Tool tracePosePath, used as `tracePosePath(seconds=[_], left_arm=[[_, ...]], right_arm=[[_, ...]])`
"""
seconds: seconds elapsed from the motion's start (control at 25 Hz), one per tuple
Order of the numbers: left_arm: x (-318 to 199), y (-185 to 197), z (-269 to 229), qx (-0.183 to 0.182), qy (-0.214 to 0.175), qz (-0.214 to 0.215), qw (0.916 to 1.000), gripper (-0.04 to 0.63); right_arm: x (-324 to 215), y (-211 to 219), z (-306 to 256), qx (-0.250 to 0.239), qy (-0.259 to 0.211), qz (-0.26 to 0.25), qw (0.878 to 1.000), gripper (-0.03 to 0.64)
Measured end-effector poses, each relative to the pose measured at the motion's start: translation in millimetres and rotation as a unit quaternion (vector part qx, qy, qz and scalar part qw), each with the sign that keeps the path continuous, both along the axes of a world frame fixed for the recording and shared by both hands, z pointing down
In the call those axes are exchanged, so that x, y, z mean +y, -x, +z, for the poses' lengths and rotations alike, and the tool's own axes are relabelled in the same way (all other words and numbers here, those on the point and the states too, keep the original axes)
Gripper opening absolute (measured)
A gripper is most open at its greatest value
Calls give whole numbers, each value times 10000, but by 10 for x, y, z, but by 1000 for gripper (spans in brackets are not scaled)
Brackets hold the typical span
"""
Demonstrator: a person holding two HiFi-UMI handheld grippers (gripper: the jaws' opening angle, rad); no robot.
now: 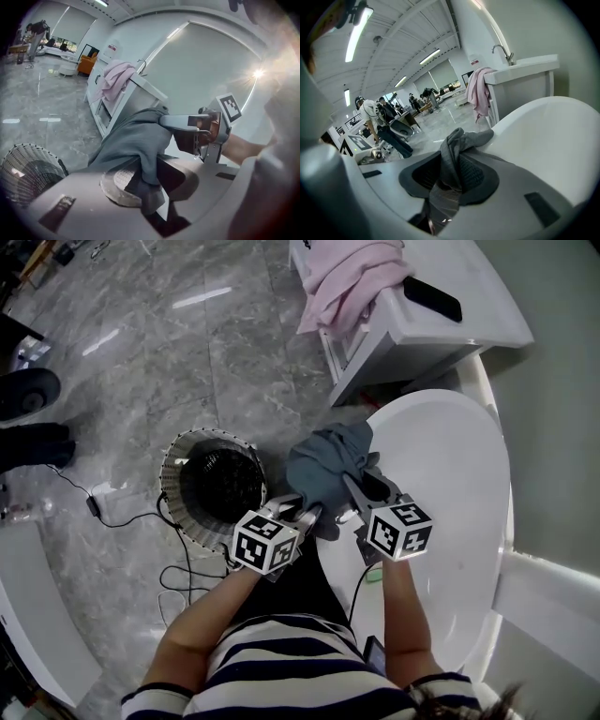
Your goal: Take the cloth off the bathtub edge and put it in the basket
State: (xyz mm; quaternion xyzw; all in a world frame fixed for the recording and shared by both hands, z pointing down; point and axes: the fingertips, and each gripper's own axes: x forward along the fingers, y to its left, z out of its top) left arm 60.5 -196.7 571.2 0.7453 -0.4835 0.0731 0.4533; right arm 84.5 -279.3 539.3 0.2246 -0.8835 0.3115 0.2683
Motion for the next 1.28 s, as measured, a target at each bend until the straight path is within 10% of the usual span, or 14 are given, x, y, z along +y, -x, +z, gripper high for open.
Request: tracePosePath(seconds=[0.52, 1.28], left_arm=[[240, 400, -912, -305, -887, 123, 9955, 72], [789, 1264, -2102, -654, -1679, -777, 9806, 72]], right_arm=[[284, 289, -931, -255, -561, 68, 9981, 120], [897, 1155, -2196, -1098, -1448, -829, 9798, 120]])
